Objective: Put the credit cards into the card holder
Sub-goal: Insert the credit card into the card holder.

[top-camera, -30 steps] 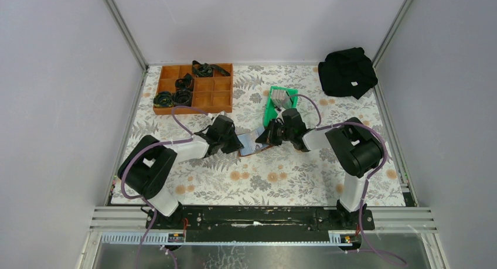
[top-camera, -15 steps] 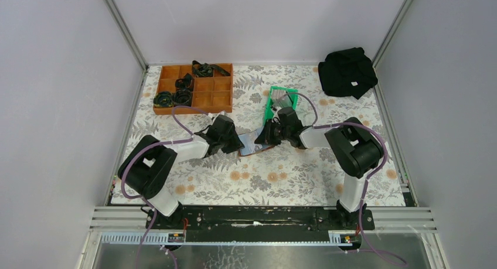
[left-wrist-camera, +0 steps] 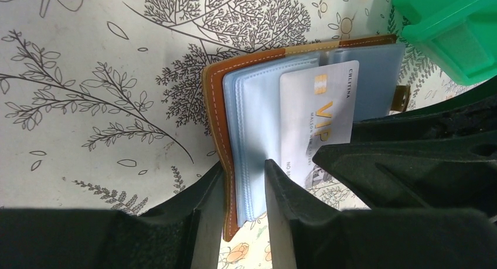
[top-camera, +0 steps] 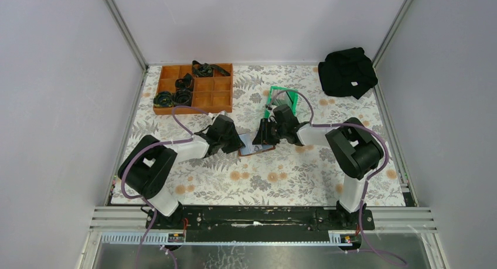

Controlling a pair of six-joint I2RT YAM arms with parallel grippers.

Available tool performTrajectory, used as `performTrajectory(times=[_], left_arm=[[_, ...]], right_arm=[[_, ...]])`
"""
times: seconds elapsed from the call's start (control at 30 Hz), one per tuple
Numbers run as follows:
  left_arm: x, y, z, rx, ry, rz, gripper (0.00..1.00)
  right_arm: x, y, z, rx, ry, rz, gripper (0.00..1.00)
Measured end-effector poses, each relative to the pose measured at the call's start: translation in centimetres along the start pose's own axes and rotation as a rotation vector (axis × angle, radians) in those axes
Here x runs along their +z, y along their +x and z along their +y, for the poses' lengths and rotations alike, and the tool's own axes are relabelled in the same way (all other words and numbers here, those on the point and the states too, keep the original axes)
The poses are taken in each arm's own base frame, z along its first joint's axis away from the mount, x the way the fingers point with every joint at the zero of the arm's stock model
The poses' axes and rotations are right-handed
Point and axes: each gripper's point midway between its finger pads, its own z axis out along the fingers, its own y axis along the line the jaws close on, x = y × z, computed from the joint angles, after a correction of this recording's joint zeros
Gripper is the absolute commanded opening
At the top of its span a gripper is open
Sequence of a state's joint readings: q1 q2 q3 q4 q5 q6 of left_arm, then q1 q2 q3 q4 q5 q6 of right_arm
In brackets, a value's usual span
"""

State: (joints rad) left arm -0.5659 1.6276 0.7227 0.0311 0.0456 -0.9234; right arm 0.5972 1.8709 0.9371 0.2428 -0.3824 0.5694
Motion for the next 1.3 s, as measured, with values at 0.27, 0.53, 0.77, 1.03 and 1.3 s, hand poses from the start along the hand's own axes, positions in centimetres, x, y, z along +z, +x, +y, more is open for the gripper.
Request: performTrajectory(times=[0.27,0.53,0.77,1.03,1.3], left_arm=[[0.0,-0.1,-0.1,0.0,0.007,-0.005,0.39],[0.1,-0.1,-0.2,0.0,0.015,-0.01,0.4],[0.1,-0.1,-0.3,-0.001,0.039,-0.021,0.4],[0.0,-0.1,-0.5,-0.002,0.062,-0.031,0.41],[0.1,0.0,-0.7,-0.004,0.081,-0.033,0.42]], right_arm=[[-0.3,0.2,0.1,-0.025,0.017,0.019,0.42],[-0.3,0.4,0.3,-0.086,0.082,0.049,0.43],[0.0,0.5,0.5,-0.117,0.111,0.072,0.43],[0.2,0.5,0.7,-0.137,0.127,0.086,0.44],[0.4,0.7,1.2,-0.16,0.136,0.098,0.45]])
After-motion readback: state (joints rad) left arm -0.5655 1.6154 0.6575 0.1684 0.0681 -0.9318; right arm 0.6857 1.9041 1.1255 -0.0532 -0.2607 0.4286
